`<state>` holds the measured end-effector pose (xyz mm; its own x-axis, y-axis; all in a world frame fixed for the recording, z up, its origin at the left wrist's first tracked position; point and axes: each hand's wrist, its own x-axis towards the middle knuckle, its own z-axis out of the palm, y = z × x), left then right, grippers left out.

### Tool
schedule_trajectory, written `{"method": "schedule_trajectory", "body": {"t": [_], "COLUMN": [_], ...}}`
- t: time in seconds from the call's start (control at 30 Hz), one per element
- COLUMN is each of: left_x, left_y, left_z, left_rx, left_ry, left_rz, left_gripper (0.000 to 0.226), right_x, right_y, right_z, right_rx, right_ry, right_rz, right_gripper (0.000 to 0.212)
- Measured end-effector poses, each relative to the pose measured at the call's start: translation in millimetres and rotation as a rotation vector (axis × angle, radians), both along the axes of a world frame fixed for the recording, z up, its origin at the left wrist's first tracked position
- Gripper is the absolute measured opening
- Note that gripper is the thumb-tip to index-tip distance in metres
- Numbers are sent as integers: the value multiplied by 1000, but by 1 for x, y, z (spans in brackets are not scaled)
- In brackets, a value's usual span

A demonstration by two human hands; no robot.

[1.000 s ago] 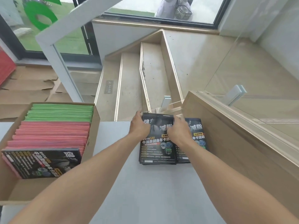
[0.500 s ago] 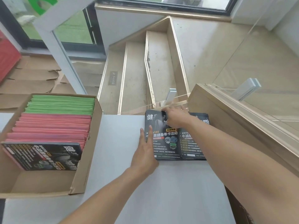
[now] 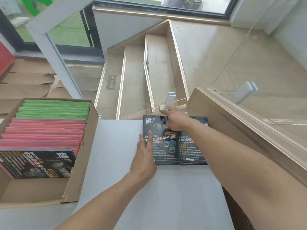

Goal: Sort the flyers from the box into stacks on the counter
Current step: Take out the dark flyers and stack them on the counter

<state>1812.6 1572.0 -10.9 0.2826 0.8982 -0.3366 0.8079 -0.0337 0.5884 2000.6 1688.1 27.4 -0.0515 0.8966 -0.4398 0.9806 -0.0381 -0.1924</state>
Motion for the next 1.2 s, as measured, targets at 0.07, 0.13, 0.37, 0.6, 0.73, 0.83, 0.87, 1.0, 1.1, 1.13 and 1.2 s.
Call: {"method": "schedule_trajectory", "body": {"t": [0.07, 0.13, 0.37, 0.6, 0.73, 0.83, 0.87, 1.0, 1.1, 1.13, 1.2], "left_x": [1, 5, 13, 40, 73, 83, 84, 86, 88, 88, 87], "left_y": [-2, -5, -8, -5, 2, 5, 5, 4, 5, 5, 5], "left_z": [-2, 0, 2, 7, 10, 9, 8, 6, 5, 4, 3], "left_rx": [20, 36, 53, 178, 200, 176, 172, 153, 159, 167, 179], "left_ry": [14, 44, 110, 236, 305, 335, 342, 334, 364, 372, 363], "left_rz": [-15, -27, -32, -307, -409, -423, -421, -356, -396, -410, -427], "left_gripper": [123, 129, 121, 108, 107, 112, 114, 121, 121, 120, 114], "right_x": [21, 40, 46, 78, 90, 87, 87, 91, 89, 88, 89], "right_y": [3, 2, -8, -8, -11, -16, -17, -13, -13, -12, -8], "right_z": [0, -2, -11, -10, -14, -13, -13, -21, -22, -22, -26], "right_rx": [14, -36, -11, -22, -31, 27, 38, 67, 63, 64, 67], "right_ry": [-35, -70, -24, -143, -124, -111, -94, -67, -77, -60, -32], "right_rz": [-127, -207, -186, -337, -384, -357, -352, -351, -353, -361, -372], "right_gripper": [58, 43, 40, 60, 52, 42, 42, 41, 39, 38, 35]}}
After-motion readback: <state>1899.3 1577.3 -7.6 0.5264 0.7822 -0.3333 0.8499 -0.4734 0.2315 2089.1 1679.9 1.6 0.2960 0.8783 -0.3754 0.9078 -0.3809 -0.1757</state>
